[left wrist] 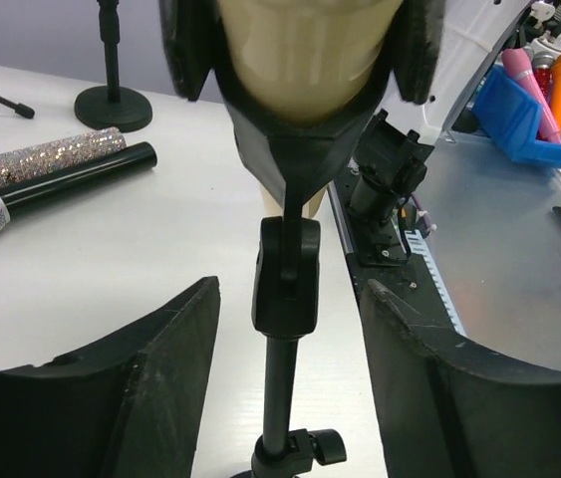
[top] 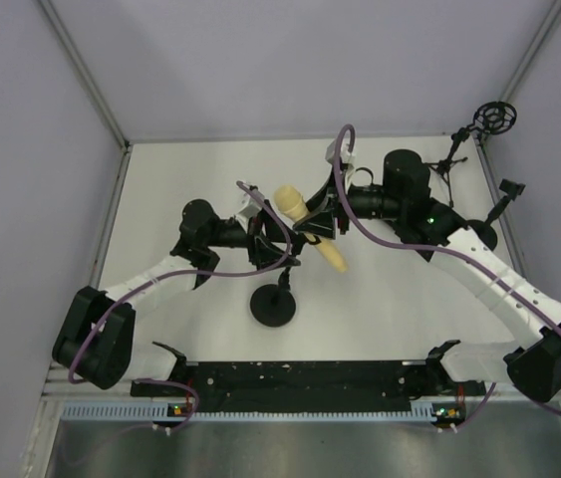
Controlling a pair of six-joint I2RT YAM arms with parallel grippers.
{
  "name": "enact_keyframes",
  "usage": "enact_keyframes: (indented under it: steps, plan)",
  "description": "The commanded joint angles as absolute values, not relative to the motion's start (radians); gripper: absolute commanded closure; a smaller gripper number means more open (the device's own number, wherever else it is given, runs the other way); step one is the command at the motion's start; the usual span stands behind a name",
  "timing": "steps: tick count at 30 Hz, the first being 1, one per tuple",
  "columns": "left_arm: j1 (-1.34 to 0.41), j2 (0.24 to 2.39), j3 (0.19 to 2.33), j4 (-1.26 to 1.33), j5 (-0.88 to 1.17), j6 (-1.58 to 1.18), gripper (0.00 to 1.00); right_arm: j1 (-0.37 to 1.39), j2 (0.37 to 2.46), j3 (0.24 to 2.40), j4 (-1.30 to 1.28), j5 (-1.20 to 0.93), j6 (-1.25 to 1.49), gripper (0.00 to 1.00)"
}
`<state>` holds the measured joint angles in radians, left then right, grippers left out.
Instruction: Remove the microphone from the stand
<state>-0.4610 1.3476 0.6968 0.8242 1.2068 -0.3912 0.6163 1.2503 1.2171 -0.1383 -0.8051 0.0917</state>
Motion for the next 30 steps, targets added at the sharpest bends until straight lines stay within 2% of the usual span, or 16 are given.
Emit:
enact_keyframes:
  steps: [1, 4, 6, 8, 10, 22, 30]
  plan:
    - [-0.477, 1.347, 0.727, 0.976, 1.219, -0.477, 0.39, 0.601, 1.207, 1.207, -0.046, -0.799, 0.106, 1.0]
    - [-0.492, 1.356, 0.733, 0.971, 1.227, -0.474, 0.52, 0.591, 1.198, 1.197, -0.034, -0.802, 0.115, 1.0]
    - [-0.497, 1.356, 0.732, 0.959, 1.229, -0.463, 0.67, 0.584, 1.193, 1.192, -0.025, -0.804, 0.123, 1.0]
    - [-0.499, 1.353, 0.732, 0.942, 1.226, -0.45, 0.88, 0.581, 1.192, 1.19, -0.02, -0.807, 0.129, 1.0]
    - [-0.499, 1.35, 0.732, 0.922, 1.218, -0.439, 1.0, 0.577, 1.189, 1.189, -0.012, -0.81, 0.138, 1.0]
    - [-0.491, 1.307, 0.738, 0.713, 1.18, -0.276, 1.0, 0.503, 1.125, 1.149, 0.063, -0.81, 0.186, 1.0]
    - [-0.486, 1.302, 0.739, 0.689, 1.16, -0.261, 1.0, 0.482, 1.098, 1.138, 0.081, -0.795, 0.189, 1.0]
